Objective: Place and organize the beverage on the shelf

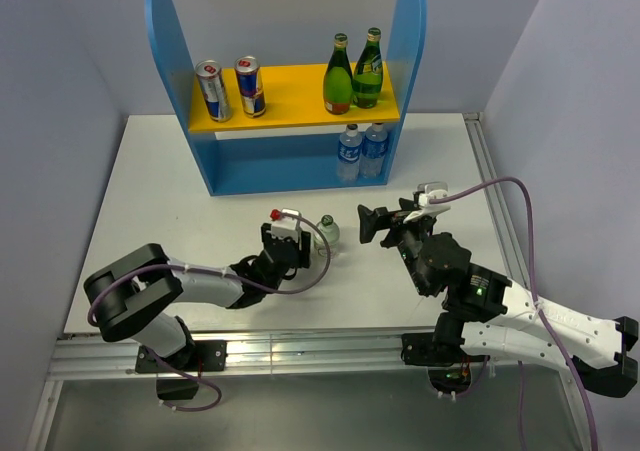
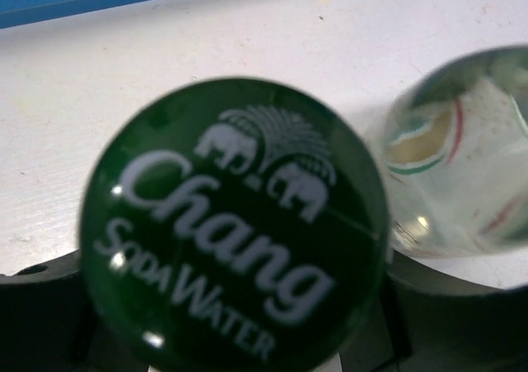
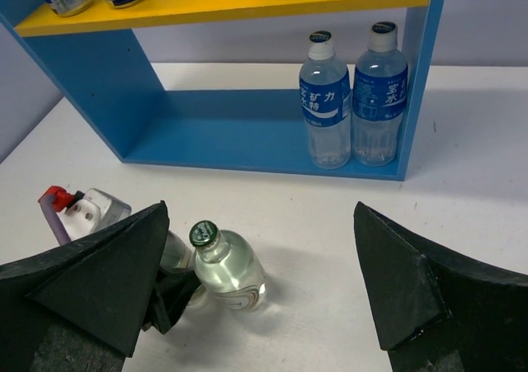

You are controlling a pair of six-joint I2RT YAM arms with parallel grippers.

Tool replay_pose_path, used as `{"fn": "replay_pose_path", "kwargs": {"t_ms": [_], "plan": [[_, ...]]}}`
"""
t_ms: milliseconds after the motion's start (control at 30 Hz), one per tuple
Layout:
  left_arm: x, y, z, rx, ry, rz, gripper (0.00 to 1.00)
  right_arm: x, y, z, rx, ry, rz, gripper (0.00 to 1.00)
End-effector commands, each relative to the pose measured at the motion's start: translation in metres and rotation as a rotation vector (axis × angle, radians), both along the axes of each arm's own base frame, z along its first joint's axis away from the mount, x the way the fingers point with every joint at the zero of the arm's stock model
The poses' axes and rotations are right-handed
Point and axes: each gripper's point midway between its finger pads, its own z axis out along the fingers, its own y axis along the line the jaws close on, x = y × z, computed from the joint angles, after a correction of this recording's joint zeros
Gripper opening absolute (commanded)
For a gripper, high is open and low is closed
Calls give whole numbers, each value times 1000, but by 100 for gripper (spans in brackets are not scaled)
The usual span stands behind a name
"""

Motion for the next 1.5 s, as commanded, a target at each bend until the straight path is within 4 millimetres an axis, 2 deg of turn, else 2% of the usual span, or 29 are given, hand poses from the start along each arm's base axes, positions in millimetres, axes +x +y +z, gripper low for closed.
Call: {"fn": "replay_pose_path", "kwargs": {"t_ms": [0, 167, 200, 267, 300, 367, 400, 500, 567, 600, 667, 700, 767, 800, 833, 900, 1067, 1100, 1133, 1200, 1333, 1367, 1433, 1467], "plan": [[26, 0, 37, -75, -77, 74, 0, 1, 1, 9, 48, -23, -6, 100], [57, 18, 65, -87, -129, 146, 0, 0, 2, 9, 59, -27, 5, 100], [69, 25, 74, -100, -143, 176, 0, 0, 3, 9, 59, -29, 10, 100], [81, 30, 80, -103, -158, 183, 0, -1, 3, 10, 62, -30, 13, 100], [92, 42, 84, -104, -168, 220, 0, -1, 3, 11, 67, -32, 16, 100], [105, 45, 93, -109, -187, 225, 0, -1, 3, 9, 65, -30, 16, 100], [115, 56, 96, -109, -195, 255, 0, -1, 4, 10, 65, -30, 19, 100], [139, 69, 110, -112, -226, 291, 0, -1, 3, 9, 62, -27, 17, 100], [152, 76, 105, -104, -217, 300, 0, -2, 2, 9, 64, -26, 19, 100], [164, 86, 109, -111, -227, 326, 0, -2, 1, 9, 64, -26, 17, 100], [177, 96, 102, -103, -215, 350, 0, -3, 2, 9, 64, -26, 19, 100], [188, 102, 107, -118, -228, 354, 0, -3, 2, 10, 65, -26, 20, 100], [201, 116, 98, -104, -217, 390, 0, -3, 2, 10, 64, -25, 20, 100], [209, 118, 103, -109, -231, 397, 0, -2, 2, 8, 60, -23, 19, 100], [216, 121, 93, -95, -213, 406, 0, -2, 2, 9, 60, -21, 19, 100], [229, 132, 87, -90, -205, 428, 0, -2, 2, 8, 56, -18, 17, 100], [251, 157, 81, -82, -205, 483, 0, -2, 2, 6, 53, -15, 19, 100], [257, 158, 85, -88, -213, 491, 0, -2, 2, 6, 52, -14, 17, 100], [260, 160, 78, -74, -194, 494, 0, -2, 3, 5, 50, -14, 16, 100], [268, 165, 80, -71, -196, 518, 0, -1, 3, 5, 45, -12, 14, 100], [274, 170, 75, -63, -168, 556, 0, -2, 2, 5, 49, -13, 12, 100], [276, 171, 75, -59, -162, 562, 2, -2, 2, 5, 50, -14, 14, 100], [277, 172, 71, -56, -152, 575, 14, -2, 2, 5, 53, -14, 16, 100], [278, 172, 70, -53, -150, 576, 39, -2, 2, 5, 54, -14, 17, 100]]}}
